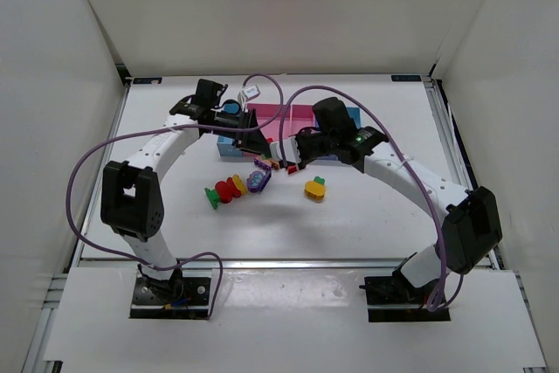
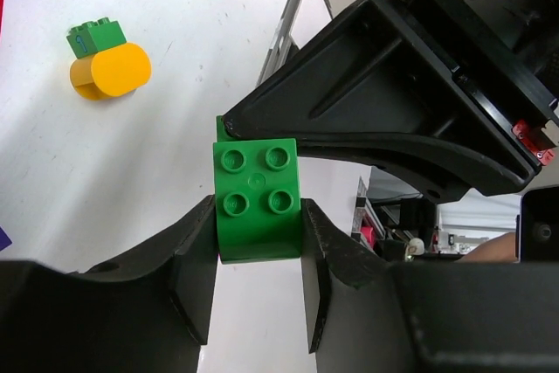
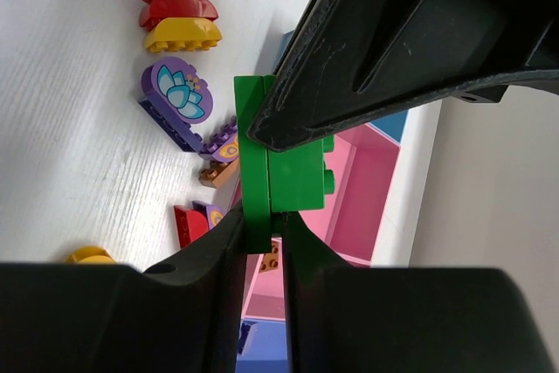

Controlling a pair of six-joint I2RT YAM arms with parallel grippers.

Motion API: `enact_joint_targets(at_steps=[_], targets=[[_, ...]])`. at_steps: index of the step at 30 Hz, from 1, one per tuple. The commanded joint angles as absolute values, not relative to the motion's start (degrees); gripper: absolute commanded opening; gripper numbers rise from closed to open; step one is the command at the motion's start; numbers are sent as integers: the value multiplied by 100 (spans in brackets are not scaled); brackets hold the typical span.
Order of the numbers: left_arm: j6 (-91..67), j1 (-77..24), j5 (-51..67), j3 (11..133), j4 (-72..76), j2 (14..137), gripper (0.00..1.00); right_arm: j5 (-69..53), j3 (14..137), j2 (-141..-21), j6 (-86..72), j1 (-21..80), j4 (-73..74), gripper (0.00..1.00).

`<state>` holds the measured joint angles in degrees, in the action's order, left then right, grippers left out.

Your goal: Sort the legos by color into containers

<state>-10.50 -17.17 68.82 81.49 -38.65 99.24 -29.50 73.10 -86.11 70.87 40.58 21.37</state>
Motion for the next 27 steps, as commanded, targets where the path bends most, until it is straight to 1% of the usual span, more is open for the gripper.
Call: enact_joint_targets(at_steps=[1, 5, 12, 14, 15, 16, 17, 18, 20, 24, 26, 27], targets=[[-932, -1775, 7146, 8411, -3858, 9826, 35, -3129, 7436, -8587, 7163, 4157, 2101, 11], [-818, -1775, 7093, 8525, -3876, 9782, 27, -3225, 7339, -8473, 7224, 4175, 2267, 10], [-931, -1609, 6856, 9105, -3736, 9975, 22, -3392, 6768, -8078, 7409, 4333, 2540, 10], [-1298, -1495, 6881, 9132, -3350, 10002, 20, -3410, 6628, -7998, 7479, 4359, 2627, 10], [-1527, -1442, 6882, 9080, -2879, 10002, 20, -3410, 6575, -7937, 7497, 4351, 2645, 10], [-1808, -1293, 6917, 8983, -2543, 9985, 18, -3410, 6496, -7893, 7506, 4351, 2680, 10], [-2428, -1222, 6934, 8861, -2209, 9950, 18, -3410, 6486, -7875, 7506, 4351, 2698, 10], [-2661, -1161, 6917, 8642, -1684, 9923, 16, -3393, 6460, -7831, 7523, 4351, 2785, 10], [-2952, -1072, 6786, 8465, -1294, 9792, 13, -3366, 6390, -7770, 7480, 4351, 2804, 10], [-2857, -1090, 6443, 8333, -1274, 9590, 12, -2999, 6372, -7708, 6989, 4228, 2778, 10], [-2778, -1099, 6163, 8253, -1274, 9466, 12, -2744, 6398, -7743, 6103, 4105, 2611, 10], [-2534, -1099, 5743, 8236, -1448, 9301, 12, -2551, 6468, -7769, 5717, 3948, 2523, 10]])
